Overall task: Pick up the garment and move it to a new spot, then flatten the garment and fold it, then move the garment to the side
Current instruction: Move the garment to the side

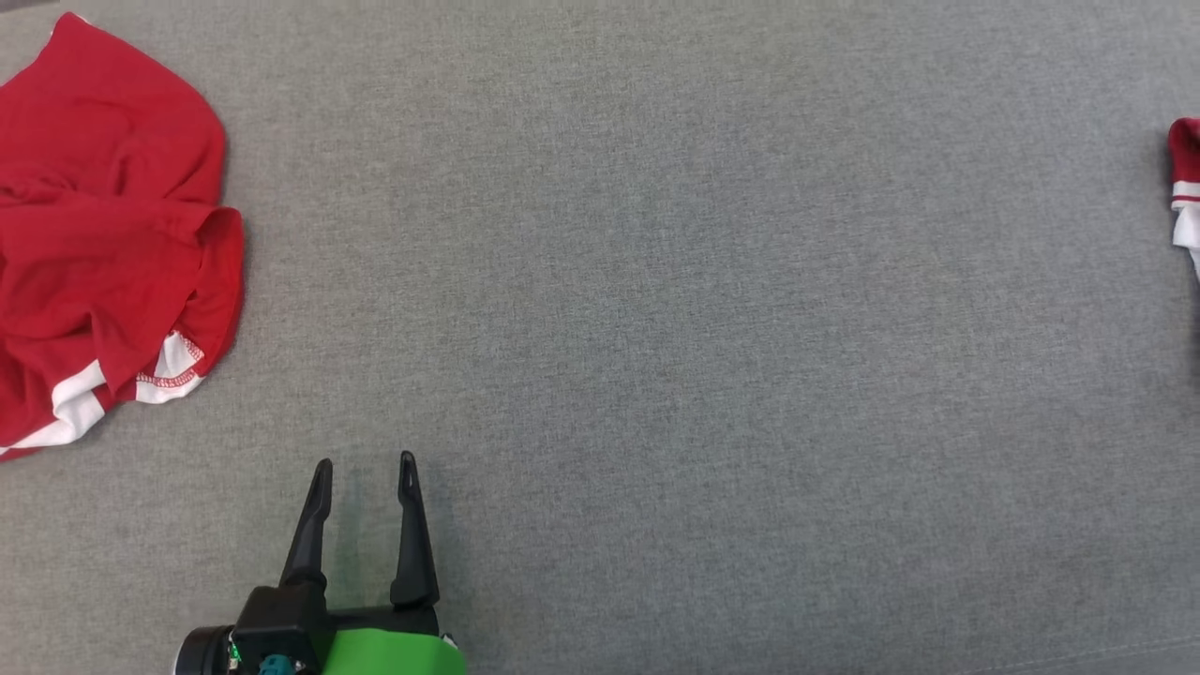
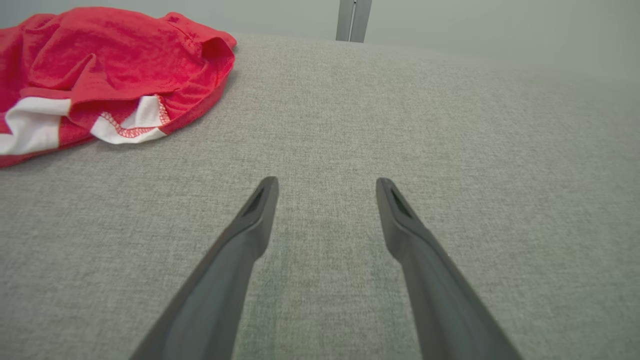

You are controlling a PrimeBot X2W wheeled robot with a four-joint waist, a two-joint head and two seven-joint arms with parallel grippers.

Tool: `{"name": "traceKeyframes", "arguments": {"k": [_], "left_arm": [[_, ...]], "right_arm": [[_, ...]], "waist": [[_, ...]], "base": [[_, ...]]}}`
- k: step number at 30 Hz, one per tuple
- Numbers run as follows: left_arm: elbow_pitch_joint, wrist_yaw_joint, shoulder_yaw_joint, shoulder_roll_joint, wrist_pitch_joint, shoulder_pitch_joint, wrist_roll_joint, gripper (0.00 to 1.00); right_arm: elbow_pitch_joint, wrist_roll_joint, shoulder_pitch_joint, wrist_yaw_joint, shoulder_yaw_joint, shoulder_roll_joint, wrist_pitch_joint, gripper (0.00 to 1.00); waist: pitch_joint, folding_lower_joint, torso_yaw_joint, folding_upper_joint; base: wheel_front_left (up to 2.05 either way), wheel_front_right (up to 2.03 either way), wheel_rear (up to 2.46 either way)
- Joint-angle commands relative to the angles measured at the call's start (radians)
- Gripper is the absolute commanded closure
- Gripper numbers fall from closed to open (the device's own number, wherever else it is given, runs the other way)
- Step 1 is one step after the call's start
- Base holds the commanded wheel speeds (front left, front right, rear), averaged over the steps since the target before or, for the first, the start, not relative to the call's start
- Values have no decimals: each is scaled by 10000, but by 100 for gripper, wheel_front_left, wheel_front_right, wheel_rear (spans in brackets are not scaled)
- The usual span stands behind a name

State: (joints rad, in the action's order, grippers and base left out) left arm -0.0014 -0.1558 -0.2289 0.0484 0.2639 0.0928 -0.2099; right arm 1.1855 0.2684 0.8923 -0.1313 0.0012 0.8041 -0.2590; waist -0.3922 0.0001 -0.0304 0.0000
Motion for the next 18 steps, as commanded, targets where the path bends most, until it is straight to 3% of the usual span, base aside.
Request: {"name": "traceKeyframes", "arguments": {"k": [1, 4, 11, 18], "left_arm": [[-46, -59, 74, 40, 4, 18, -150, 0], [46, -12, 204, 39, 4, 162, -281, 0], [381, 383, 650, 37, 4, 783, -485, 0], [695, 820, 1223, 40, 4, 1246, -431, 0]], "right_arm": [[-654, -314, -33, 10, -89, -285, -60, 0], [-2712, -715, -1096, 13, -904, -1020, -58, 0], [-7104, -1545, -5162, 13, -2481, -3508, -63, 0], [-9707, -1610, -8564, 10, -2440, -5717, -65, 0]], "waist": [[234, -1, -95, 0], [896, -1, -197, 0], [2817, -1, -212, 0], [3999, -1, -168, 0]], "base": [[0, 0, 0], [0, 0, 0], [0, 0, 0], [0, 0, 0]]}}
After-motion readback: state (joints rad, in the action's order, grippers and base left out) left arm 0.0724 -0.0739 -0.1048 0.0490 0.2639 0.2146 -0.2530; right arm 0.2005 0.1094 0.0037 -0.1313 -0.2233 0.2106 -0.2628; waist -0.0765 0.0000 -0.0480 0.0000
